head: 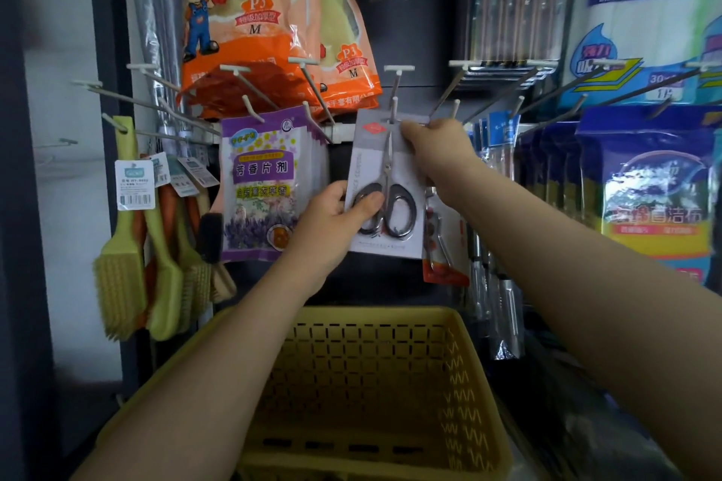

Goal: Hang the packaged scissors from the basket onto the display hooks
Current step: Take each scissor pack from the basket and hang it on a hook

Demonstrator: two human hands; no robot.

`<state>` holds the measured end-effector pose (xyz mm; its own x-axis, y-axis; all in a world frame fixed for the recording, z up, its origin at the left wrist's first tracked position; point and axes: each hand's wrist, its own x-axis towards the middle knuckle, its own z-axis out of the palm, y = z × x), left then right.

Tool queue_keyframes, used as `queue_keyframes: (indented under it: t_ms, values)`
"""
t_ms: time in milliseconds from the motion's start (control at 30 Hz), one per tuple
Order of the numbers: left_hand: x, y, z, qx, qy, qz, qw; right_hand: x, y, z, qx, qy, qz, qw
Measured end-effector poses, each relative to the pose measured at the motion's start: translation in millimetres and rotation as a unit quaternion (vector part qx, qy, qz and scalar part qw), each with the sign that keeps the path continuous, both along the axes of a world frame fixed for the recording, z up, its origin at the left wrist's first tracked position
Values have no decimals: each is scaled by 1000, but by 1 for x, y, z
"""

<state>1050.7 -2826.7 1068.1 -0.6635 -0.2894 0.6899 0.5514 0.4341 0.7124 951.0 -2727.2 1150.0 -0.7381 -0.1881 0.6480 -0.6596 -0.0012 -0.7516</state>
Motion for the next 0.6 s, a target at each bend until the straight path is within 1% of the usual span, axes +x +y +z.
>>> queue_keyframes:
  t_ms: [100,167,300,367,467,533,600]
  values:
    - [-10,-5,-12,-59,-73,57,994,-5,-2,-5,54,27,-77,995]
    - [-13,-7,-18,-74,-109,94,987,-9,-5,-7,77,36,-119,989]
    - [-9,-7,-21,-118,-98,152,976,-16,-15,-6,113,17,-134,984]
    - [-6,-5,-19,-111,-89,173,974,-14,-18,-4,119,19,-150,981]
    - [-1,-2,-15,-114,-52,195,973,-14,-14,-10,122,22,-140,982]
    - [2,0,-13,-131,-30,204,970,-12,-7,-25,140,41,-137,980]
    - [4,2,-13,-151,-18,201,968,-4,8,-49,145,83,-144,975]
